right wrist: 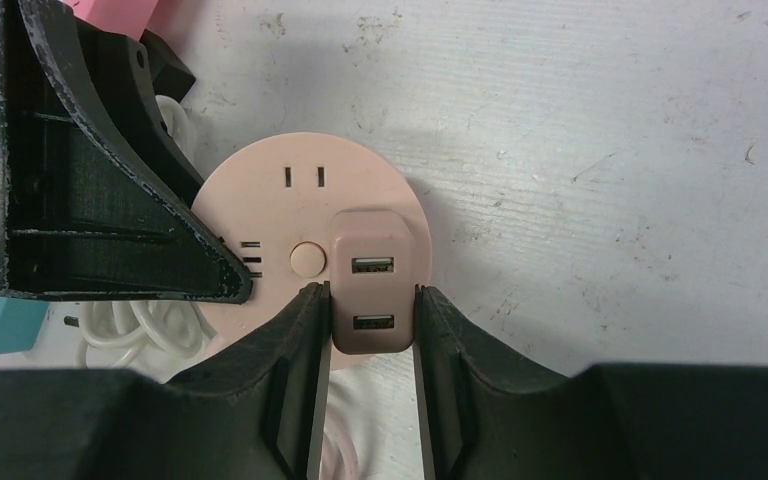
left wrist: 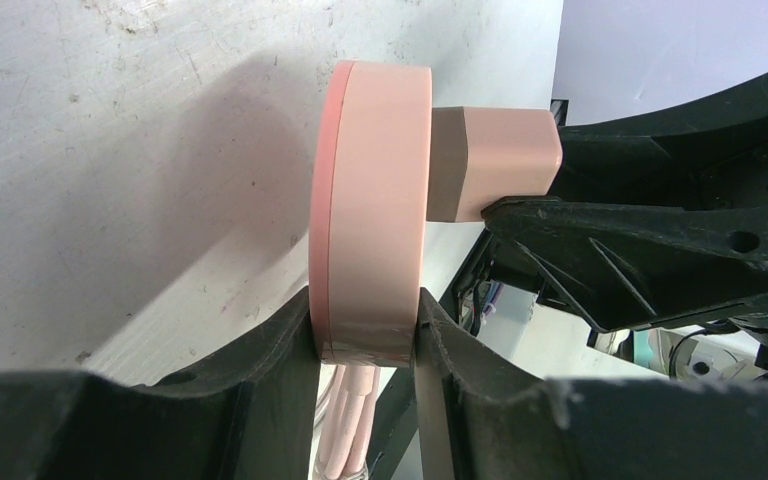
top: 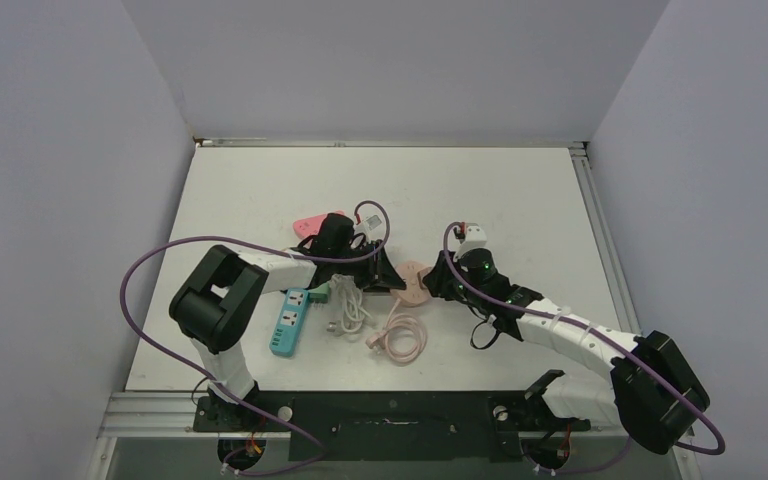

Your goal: Pull the plug off the socket

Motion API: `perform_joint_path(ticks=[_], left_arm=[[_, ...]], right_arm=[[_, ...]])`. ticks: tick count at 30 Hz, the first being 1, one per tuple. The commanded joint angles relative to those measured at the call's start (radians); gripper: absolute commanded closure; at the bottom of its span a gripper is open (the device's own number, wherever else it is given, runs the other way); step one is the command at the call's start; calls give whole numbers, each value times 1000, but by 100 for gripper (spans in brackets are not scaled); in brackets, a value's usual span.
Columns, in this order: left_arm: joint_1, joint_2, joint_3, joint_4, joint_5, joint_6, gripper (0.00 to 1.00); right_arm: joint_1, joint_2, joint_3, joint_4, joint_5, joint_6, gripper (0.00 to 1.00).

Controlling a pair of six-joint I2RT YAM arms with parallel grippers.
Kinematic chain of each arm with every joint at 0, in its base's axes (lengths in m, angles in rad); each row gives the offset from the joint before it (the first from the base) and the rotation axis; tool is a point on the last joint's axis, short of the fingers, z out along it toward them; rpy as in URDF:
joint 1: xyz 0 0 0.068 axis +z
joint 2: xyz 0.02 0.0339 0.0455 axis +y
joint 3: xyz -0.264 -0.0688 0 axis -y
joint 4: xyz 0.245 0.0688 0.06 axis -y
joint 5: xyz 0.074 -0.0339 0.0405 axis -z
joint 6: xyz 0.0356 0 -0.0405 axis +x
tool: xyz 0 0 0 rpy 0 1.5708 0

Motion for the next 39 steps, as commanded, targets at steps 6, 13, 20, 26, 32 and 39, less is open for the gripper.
perform_joint_path(ticks=[6, 13, 20, 26, 32, 39], left_arm=[[-4, -1, 29, -64, 6, 40, 100], [-2, 12, 30, -75, -4, 39, 100], [3, 19, 34, -80, -1, 41, 100], [8, 19, 37, -79, 9, 44, 100], [5, 5, 43, -39, 61, 47, 100], [-1, 6, 45, -13, 90, 44, 100]], right_arm=[[67, -15, 26, 10, 132, -25, 95], [186, 39, 77, 19, 204, -15, 95], [227, 69, 93, 11, 238, -10, 95], [183, 29, 61, 45, 162, -7, 95], [47, -8, 2, 99, -24, 4, 95], [-24, -10, -20, 110, -117, -19, 95]])
